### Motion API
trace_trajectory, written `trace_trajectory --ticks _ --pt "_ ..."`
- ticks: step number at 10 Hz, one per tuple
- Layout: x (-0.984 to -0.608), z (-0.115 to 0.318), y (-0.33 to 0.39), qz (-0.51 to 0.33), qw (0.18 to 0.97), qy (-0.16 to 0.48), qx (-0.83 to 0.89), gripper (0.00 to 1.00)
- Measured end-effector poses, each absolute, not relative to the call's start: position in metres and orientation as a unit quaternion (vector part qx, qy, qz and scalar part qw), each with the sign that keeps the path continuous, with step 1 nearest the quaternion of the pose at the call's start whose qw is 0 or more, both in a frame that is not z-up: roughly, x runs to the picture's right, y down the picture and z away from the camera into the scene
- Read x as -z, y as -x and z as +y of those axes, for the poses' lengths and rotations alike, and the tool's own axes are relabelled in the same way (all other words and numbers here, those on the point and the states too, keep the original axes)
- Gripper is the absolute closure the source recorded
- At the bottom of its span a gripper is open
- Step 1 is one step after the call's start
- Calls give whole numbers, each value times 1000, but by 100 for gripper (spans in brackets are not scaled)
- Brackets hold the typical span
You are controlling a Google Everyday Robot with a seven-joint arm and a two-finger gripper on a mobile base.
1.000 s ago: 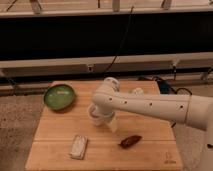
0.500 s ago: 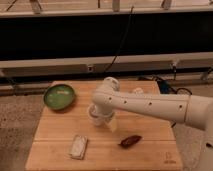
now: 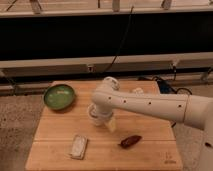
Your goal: Place the ceramic cup in the ceramic bowl
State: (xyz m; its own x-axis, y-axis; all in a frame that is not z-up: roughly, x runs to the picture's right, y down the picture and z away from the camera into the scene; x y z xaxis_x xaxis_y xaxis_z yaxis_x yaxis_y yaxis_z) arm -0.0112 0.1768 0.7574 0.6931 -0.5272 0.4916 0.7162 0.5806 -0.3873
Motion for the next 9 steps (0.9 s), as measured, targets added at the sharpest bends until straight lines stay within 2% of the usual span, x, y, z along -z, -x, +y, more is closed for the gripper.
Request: trace_trajectory --ticks 7,9 --pt "-759 179 14 -172 871 291 357 20" --pt "-760 180 15 -175 870 291 358 27"
